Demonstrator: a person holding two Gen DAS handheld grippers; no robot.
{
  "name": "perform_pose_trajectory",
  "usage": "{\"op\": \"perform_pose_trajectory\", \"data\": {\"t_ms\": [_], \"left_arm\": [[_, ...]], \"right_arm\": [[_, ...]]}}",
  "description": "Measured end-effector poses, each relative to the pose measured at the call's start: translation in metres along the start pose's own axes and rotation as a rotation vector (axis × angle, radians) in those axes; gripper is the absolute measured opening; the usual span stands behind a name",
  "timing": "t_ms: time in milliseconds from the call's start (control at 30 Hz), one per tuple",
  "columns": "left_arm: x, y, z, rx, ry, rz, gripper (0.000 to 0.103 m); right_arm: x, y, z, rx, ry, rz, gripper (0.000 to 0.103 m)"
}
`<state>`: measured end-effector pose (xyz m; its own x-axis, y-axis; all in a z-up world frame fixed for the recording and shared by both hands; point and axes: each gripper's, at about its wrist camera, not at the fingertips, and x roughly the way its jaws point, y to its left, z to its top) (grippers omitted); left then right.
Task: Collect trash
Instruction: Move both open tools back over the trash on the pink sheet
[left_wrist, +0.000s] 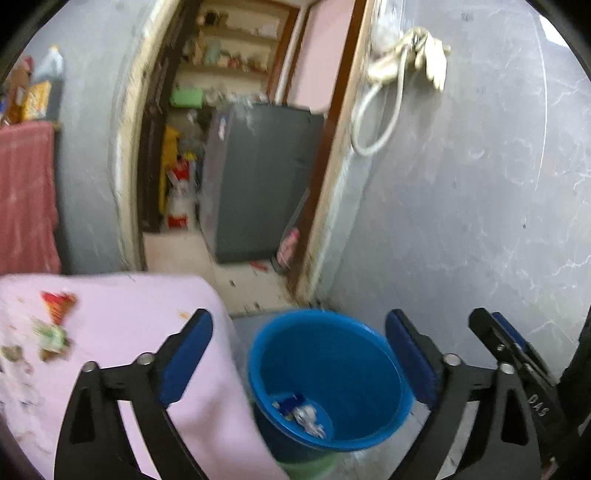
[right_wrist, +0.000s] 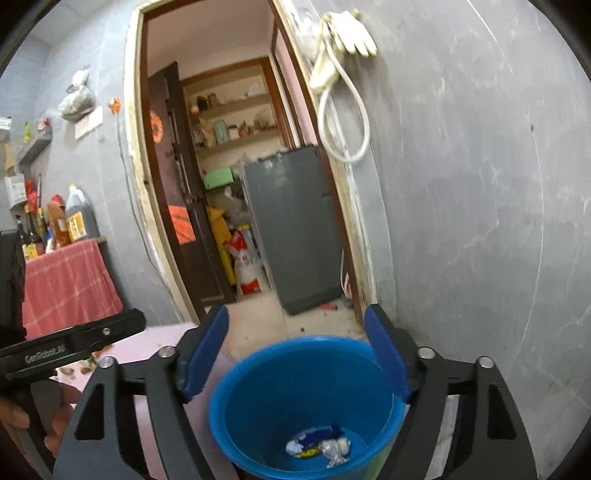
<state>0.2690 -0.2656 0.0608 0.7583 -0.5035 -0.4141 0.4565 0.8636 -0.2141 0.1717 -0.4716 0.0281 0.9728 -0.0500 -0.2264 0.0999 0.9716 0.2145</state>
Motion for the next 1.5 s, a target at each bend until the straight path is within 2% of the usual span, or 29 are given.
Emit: {"op": "perform_pose_trajectory", "data": {"t_ms": [100, 233, 367, 700, 1133, 1300, 1500], "left_arm": [[-0.023, 0.008, 0.007, -0.003, -0.041, 0.025, 0.100], [-0.054, 0.021, 0.011, -0.014, -0.095, 0.060, 0.100], [-0.089, 0.036, 0.012, -0.004, -0.156, 0.128, 0.101], [-0.152, 0.078, 0.006, 0.012, -0.232, 0.259, 0.101], [-0.203, 0.160, -0.021, -0.012, -0.245, 0.428, 0.101], [-0.210, 0.191, -0.044, -0.012, -0.220, 0.470, 0.101], [-0.203, 0.227, -0.069, -0.042, -0.130, 0.504, 0.101]], "right_arm": [[-0.011, 0.013, 0.011, -0.018, -0.031, 0.019, 0.091], [-0.024, 0.031, 0.022, -0.042, -0.066, 0.050, 0.102], [-0.034, 0.053, 0.028, -0.067, -0.088, 0.084, 0.103], [-0.044, 0.124, 0.032, -0.115, -0.119, 0.183, 0.103], [-0.028, 0.204, 0.012, -0.120, -0.131, 0.296, 0.103], [-0.008, 0.226, -0.006, -0.149, -0.078, 0.333, 0.103], [0.021, 0.241, -0.029, -0.189, 0.029, 0.365, 0.103]]}}
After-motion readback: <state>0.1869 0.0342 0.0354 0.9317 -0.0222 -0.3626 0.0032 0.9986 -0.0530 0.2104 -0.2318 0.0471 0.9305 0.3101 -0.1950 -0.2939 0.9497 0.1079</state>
